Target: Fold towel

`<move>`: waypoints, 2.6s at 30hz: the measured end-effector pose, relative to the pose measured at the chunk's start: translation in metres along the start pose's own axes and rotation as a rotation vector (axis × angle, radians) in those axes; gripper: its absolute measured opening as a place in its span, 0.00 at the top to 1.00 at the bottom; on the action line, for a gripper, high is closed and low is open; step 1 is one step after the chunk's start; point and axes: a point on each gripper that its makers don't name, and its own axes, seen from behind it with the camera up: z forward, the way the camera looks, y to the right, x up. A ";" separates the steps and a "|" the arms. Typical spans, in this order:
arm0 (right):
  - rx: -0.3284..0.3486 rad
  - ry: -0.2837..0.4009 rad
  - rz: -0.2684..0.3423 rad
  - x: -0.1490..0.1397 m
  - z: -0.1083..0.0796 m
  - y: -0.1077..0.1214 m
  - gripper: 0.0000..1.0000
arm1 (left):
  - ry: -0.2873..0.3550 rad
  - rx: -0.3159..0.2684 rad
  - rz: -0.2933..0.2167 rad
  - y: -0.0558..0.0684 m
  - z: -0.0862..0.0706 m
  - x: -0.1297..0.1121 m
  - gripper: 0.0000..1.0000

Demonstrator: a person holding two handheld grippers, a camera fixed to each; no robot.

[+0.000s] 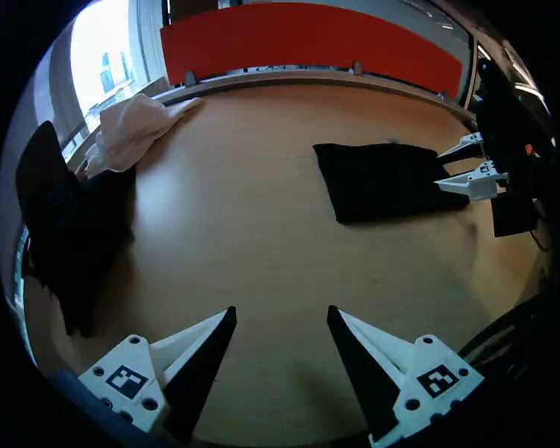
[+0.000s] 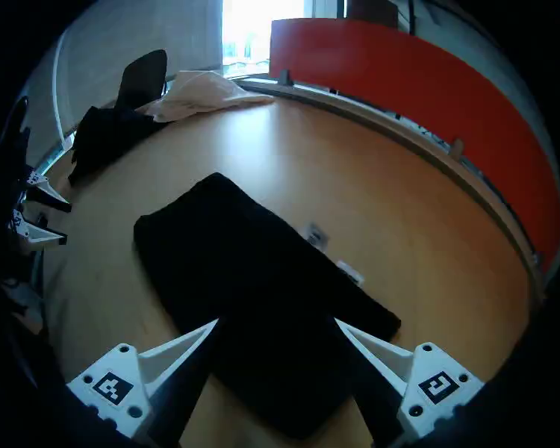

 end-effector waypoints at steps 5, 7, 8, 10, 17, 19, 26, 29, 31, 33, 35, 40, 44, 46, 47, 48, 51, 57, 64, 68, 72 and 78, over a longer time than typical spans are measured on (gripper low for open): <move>-0.008 -0.011 0.010 -0.015 -0.012 0.002 0.00 | 0.001 -0.001 0.003 0.000 0.001 0.001 0.10; -0.012 -0.016 0.013 -0.021 -0.016 0.003 0.00 | 0.001 -0.001 0.004 0.001 0.001 0.001 0.10; -0.014 -0.019 0.014 -0.024 -0.018 0.003 0.00 | 0.001 -0.001 0.004 0.001 0.001 0.001 0.10; -0.016 -0.027 0.016 -0.031 -0.023 0.004 0.00 | 0.001 -0.003 0.005 0.002 0.001 0.001 0.10; -0.026 -0.059 0.027 -0.055 -0.039 0.008 0.00 | 0.001 -0.007 0.005 0.005 0.001 0.002 0.10; -0.028 -0.065 0.028 -0.061 -0.043 0.009 0.00 | 0.001 -0.007 0.005 0.005 0.001 0.002 0.10; -0.032 -0.084 0.035 -0.077 -0.052 0.015 0.04 | 0.001 -0.010 0.006 0.007 0.002 0.002 0.10; -0.031 -0.089 0.043 -0.080 -0.053 0.017 0.12 | 0.002 -0.011 0.005 0.007 0.002 0.003 0.10; -0.029 -0.095 0.046 -0.083 -0.054 0.018 0.18 | 0.004 -0.012 0.005 0.007 0.002 0.003 0.10; -0.024 -0.104 0.048 -0.086 -0.055 0.017 0.25 | 0.006 -0.013 0.004 0.008 0.002 0.004 0.10; -0.017 -0.117 0.047 -0.089 -0.056 0.016 0.32 | 0.007 -0.013 0.004 0.008 0.002 0.004 0.10; -0.002 -0.133 0.051 -0.094 -0.058 0.013 0.54 | 0.007 -0.014 0.003 0.007 0.002 0.004 0.10; -0.005 -0.134 0.057 -0.094 -0.059 0.015 0.71 | 0.007 -0.014 0.002 0.007 0.001 0.004 0.10; -0.006 -0.135 0.057 -0.094 -0.059 0.015 0.76 | 0.007 -0.014 0.001 0.007 0.001 0.004 0.10; -0.005 -0.136 0.056 -0.094 -0.059 0.015 0.78 | 0.007 -0.014 0.001 0.007 0.001 0.003 0.10; -0.005 -0.137 0.056 -0.094 -0.059 0.015 0.80 | 0.006 -0.014 0.001 0.007 0.001 0.003 0.10; -0.004 -0.138 0.060 -0.094 -0.059 0.015 0.90 | 0.006 -0.015 0.001 0.006 0.002 0.003 0.10; -0.008 -0.131 0.072 -0.091 -0.058 0.016 0.96 | 0.007 -0.015 0.001 0.006 0.001 0.004 0.10; -0.018 -0.115 0.062 -0.084 -0.060 0.016 0.97 | 0.006 -0.016 0.000 0.006 0.002 0.003 0.10; -0.024 -0.093 0.060 -0.073 -0.063 0.017 0.97 | 0.004 -0.017 0.002 0.006 0.002 0.002 0.10; -0.030 -0.057 0.049 -0.055 -0.066 0.019 0.97 | 0.003 -0.020 0.001 0.006 0.002 0.003 0.10; -0.033 0.002 0.010 -0.019 -0.071 0.020 0.97 | 0.004 -0.021 0.004 0.007 0.003 0.004 0.10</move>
